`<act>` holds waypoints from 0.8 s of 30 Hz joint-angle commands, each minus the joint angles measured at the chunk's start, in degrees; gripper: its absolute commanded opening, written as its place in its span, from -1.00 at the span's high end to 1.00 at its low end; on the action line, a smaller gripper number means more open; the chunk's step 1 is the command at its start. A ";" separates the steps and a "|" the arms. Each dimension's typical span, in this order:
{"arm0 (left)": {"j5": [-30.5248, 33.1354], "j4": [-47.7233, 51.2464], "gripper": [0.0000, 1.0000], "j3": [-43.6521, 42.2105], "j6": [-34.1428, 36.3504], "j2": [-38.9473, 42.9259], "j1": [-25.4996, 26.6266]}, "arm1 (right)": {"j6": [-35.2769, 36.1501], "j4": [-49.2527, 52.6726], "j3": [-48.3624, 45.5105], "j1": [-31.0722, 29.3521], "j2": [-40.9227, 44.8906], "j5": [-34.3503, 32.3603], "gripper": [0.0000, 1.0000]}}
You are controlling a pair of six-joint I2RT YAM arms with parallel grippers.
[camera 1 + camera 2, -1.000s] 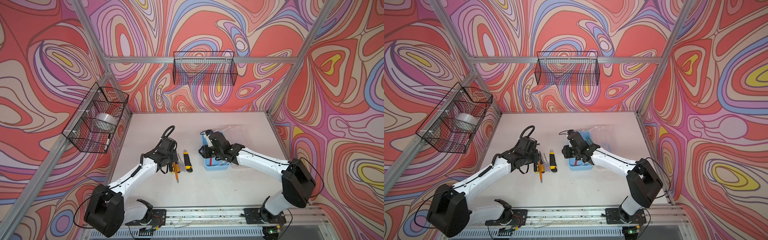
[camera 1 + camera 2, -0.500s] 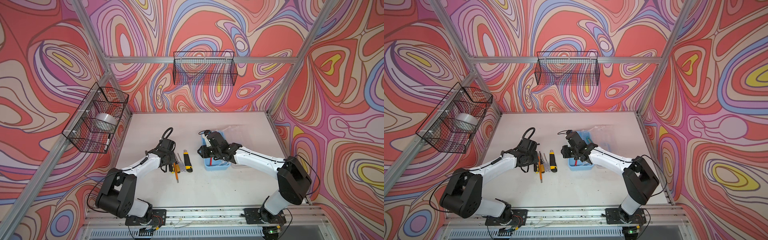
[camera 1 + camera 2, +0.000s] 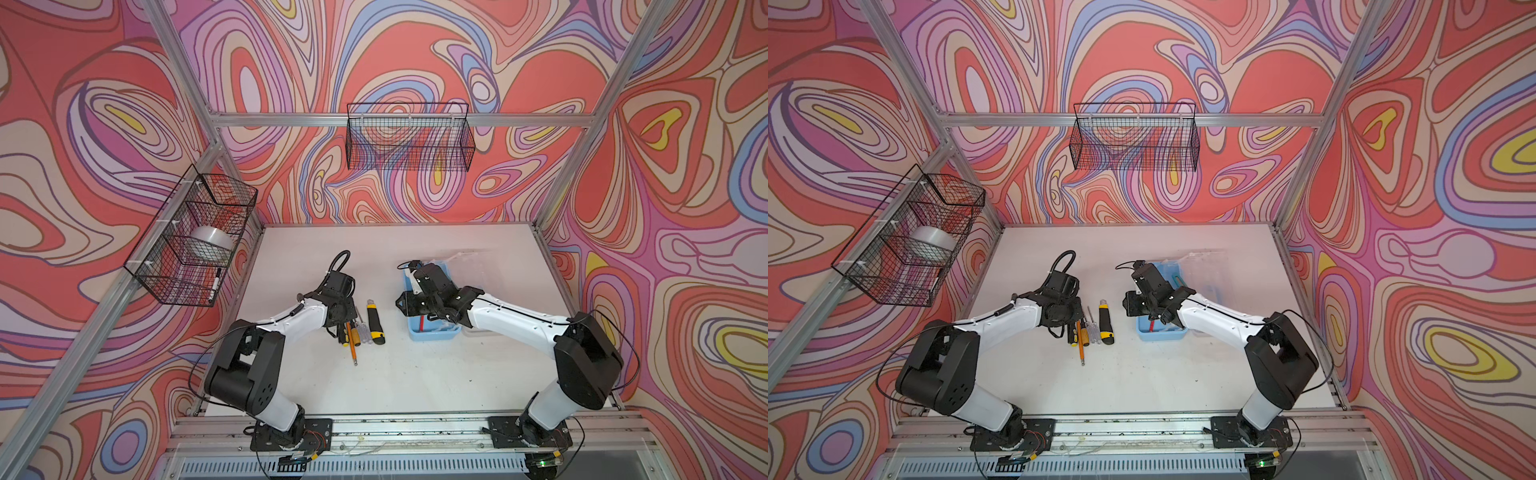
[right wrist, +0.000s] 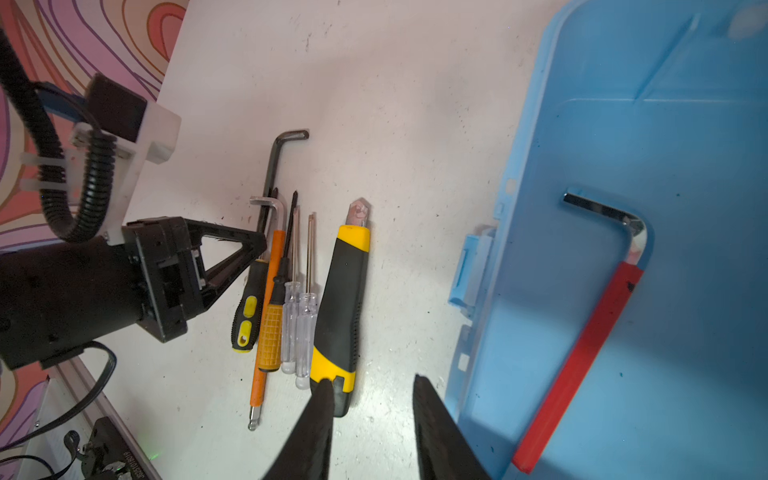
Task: Pack the tool kit
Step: 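Move the left gripper back to the tools over the orange-handled hex key, then lower the left gripper and close on the orange-handled hex key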
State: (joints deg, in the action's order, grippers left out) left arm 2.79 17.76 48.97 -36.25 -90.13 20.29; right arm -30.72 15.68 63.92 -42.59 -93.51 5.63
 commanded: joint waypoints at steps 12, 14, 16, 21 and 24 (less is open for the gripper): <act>2.91 3.58 0.66 4.78 -0.42 -4.09 0.01 | 1.33 -0.39 -1.82 -0.39 1.62 -3.73 0.32; 3.14 3.82 0.66 4.64 -0.51 -4.18 0.01 | 1.29 -0.35 -1.91 -0.38 1.75 -3.86 0.31; 2.76 4.13 0.65 4.99 -0.47 -4.90 -0.01 | 1.24 -0.39 -2.04 -0.38 1.69 -3.78 0.31; 2.66 4.54 0.63 5.68 -0.44 -6.58 0.01 | 1.11 -0.31 -2.38 -0.36 2.17 -4.72 0.27; 3.07 4.59 0.64 6.02 -0.43 -7.31 0.01 | 1.29 -0.56 -2.66 -0.28 2.30 -5.19 0.27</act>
State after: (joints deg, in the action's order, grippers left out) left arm 4.56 20.36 53.54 -36.25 -96.29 20.29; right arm -30.02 15.66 62.17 -42.57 -92.86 1.96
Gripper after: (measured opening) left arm 0.184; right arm 0.367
